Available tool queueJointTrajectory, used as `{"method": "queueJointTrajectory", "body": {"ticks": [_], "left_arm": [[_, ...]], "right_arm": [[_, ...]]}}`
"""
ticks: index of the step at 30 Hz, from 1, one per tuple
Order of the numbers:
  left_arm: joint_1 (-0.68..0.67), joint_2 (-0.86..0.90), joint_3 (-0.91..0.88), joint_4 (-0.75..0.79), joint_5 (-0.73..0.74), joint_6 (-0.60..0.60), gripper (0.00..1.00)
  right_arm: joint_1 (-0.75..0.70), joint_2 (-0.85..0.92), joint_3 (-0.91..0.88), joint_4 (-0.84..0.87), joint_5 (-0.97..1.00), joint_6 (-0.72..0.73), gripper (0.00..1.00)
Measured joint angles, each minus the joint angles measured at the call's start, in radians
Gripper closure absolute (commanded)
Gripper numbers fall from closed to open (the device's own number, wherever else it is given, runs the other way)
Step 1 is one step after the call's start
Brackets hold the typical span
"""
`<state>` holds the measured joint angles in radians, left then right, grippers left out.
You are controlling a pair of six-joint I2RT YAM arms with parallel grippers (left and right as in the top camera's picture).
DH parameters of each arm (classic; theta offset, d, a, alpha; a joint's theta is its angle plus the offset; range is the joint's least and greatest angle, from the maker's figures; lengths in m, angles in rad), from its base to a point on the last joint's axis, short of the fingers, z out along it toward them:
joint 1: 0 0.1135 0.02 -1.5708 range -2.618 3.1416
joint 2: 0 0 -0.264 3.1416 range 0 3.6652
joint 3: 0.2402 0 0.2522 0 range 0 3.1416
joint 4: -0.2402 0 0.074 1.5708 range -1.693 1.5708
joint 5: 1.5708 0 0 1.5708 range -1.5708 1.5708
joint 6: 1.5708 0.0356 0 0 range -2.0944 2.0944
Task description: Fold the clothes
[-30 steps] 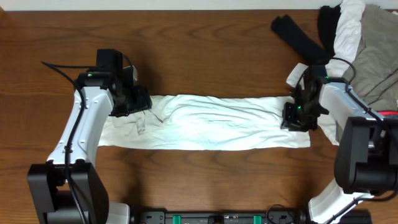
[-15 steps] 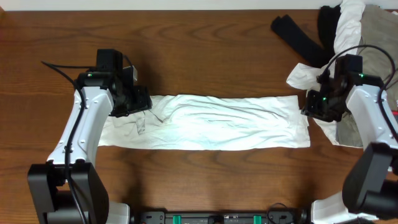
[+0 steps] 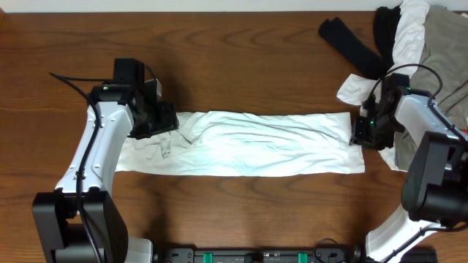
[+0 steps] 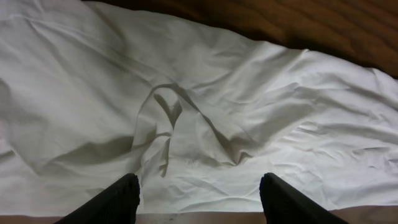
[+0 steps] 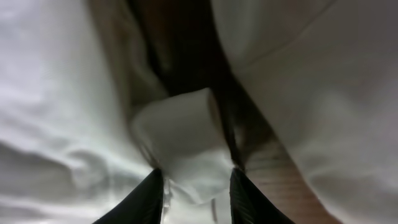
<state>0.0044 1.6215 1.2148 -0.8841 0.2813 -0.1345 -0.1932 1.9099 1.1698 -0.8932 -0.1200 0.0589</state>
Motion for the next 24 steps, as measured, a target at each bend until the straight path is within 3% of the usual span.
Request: {"method": "queueJointTrajectory", "body": {"ticks": [6,24], "left_arm": [[0.0,0.0,0.0,-0.005,0.0,0.0,0.35],[0.0,0.0,0.0,-0.008,0.0,0.0,0.35]], "right_arm": [[0.0,0.011,0.008,0.0,-0.003,0.001,0.59],[-0.055,0.037,0.032,-0.005,-0.123,-0.004,0.53]]}}
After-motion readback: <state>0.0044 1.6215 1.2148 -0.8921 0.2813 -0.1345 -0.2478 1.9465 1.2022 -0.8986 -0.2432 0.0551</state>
